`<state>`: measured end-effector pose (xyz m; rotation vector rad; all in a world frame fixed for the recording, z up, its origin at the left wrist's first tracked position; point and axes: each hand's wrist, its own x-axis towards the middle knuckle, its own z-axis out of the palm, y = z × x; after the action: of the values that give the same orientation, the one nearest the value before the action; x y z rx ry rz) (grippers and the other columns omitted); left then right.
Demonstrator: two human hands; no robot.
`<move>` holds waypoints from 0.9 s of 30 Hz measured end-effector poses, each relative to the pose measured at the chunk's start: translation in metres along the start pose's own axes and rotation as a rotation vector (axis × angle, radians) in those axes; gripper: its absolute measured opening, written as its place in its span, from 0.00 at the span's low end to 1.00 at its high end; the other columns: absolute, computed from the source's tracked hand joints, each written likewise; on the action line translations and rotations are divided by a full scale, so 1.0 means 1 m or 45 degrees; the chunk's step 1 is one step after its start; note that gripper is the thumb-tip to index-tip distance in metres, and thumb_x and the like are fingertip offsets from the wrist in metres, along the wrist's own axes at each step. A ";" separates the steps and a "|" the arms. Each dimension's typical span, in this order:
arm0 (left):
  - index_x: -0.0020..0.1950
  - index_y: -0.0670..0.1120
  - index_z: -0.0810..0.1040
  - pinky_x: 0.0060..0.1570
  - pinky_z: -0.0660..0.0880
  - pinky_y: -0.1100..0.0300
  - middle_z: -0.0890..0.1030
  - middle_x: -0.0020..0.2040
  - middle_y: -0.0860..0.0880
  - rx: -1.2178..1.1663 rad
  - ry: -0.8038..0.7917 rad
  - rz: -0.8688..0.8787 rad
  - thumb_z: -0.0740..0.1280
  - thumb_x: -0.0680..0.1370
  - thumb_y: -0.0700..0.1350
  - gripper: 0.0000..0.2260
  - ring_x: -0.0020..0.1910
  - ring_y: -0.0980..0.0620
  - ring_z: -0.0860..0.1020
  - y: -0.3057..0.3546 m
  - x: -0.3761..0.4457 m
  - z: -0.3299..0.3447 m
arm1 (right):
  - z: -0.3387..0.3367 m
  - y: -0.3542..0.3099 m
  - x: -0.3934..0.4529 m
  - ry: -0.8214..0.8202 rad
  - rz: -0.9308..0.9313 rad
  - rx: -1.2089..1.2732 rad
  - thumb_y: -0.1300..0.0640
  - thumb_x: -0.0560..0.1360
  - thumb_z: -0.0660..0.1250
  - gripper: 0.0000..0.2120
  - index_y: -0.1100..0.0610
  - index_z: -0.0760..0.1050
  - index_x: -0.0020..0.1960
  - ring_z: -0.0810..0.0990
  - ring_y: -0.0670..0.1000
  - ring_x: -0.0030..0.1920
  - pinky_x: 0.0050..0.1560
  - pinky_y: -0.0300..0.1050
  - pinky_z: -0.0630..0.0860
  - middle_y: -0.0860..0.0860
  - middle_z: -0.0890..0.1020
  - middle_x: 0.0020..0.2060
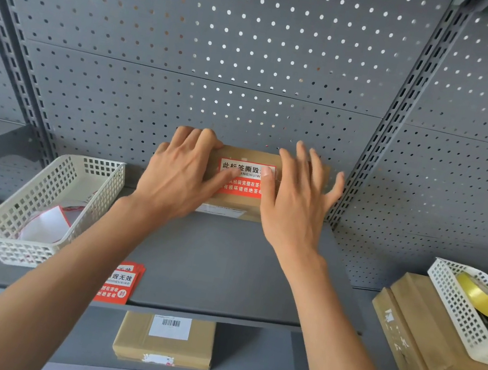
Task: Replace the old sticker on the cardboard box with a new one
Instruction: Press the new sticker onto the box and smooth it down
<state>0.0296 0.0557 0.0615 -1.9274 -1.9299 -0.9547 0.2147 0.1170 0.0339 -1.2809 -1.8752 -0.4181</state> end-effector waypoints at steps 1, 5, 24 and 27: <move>0.58 0.48 0.70 0.49 0.75 0.46 0.78 0.56 0.50 0.011 -0.015 0.018 0.57 0.77 0.71 0.27 0.62 0.45 0.71 -0.002 0.000 0.000 | 0.000 0.002 -0.001 -0.001 -0.015 -0.004 0.45 0.83 0.54 0.20 0.53 0.73 0.68 0.68 0.57 0.76 0.75 0.71 0.53 0.53 0.72 0.75; 0.62 0.47 0.70 0.52 0.74 0.46 0.77 0.59 0.51 0.030 -0.080 0.062 0.56 0.74 0.74 0.33 0.65 0.46 0.70 -0.007 -0.003 -0.003 | -0.001 0.008 -0.007 -0.016 -0.080 -0.024 0.43 0.84 0.55 0.22 0.53 0.71 0.72 0.67 0.56 0.76 0.75 0.70 0.52 0.54 0.70 0.76; 0.66 0.47 0.69 0.58 0.74 0.44 0.75 0.65 0.52 0.012 -0.097 0.066 0.59 0.69 0.77 0.39 0.68 0.49 0.69 -0.004 -0.006 -0.006 | 0.004 -0.013 -0.019 0.116 -0.184 -0.015 0.42 0.85 0.54 0.25 0.56 0.70 0.75 0.69 0.58 0.76 0.77 0.66 0.56 0.56 0.69 0.77; 0.66 0.47 0.69 0.59 0.72 0.46 0.74 0.67 0.53 -0.005 -0.121 0.072 0.60 0.71 0.76 0.38 0.70 0.50 0.67 -0.007 -0.006 -0.008 | 0.002 -0.004 -0.020 0.087 -0.179 -0.037 0.42 0.85 0.53 0.25 0.54 0.70 0.75 0.68 0.57 0.77 0.78 0.66 0.54 0.55 0.69 0.78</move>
<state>0.0212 0.0467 0.0620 -2.0522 -1.9141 -0.8668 0.2140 0.1039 0.0176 -1.1433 -1.9133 -0.5583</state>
